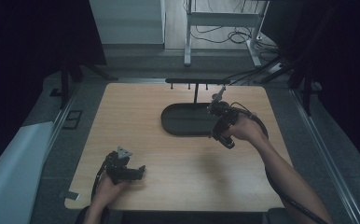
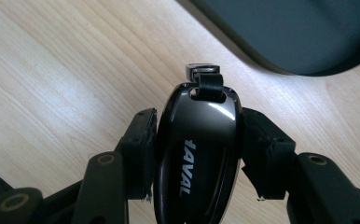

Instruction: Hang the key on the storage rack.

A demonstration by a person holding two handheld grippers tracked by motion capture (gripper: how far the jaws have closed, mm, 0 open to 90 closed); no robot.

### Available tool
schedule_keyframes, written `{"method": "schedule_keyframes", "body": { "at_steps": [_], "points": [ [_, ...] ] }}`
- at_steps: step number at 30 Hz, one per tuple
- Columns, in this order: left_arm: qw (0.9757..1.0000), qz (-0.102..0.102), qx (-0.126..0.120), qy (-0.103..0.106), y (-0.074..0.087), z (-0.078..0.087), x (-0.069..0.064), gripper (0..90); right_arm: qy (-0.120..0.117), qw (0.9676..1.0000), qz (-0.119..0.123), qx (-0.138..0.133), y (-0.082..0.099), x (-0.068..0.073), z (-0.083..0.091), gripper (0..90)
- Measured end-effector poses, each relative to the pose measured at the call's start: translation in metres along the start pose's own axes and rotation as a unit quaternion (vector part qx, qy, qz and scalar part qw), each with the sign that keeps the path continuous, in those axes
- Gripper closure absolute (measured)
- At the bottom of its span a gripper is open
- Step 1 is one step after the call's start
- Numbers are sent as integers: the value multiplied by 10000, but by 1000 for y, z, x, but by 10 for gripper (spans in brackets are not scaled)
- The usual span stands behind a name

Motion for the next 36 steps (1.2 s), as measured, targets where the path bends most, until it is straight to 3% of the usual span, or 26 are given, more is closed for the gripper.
{"method": "schedule_keyframes", "body": {
  "at_steps": [15, 23, 36],
  "points": [
    [10000, -9, 12, 9, 0, 0, 0, 0, -2, 9991, -404, -106, -11, -36, 36, 486],
    [10000, -13, 19, 8, 0, 0, 0, 0, 136, 9980, -597, -143, -18, -53, 53, 486],
    [10000, -1, 14, 9, 0, 0, 0, 0, 170, 9960, -848, -241, -37, -70, 81, 487]
  ]
}}
Point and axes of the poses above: each handheld gripper's, and its own axes: z roughly backward along the jaws, y roughly out of its underside, x roughly to its left, the point moved 5 cm from there along -z, roughly forward along the jaws, and after that the axes turned 3 degrees about -z, right-handed, at the moved point
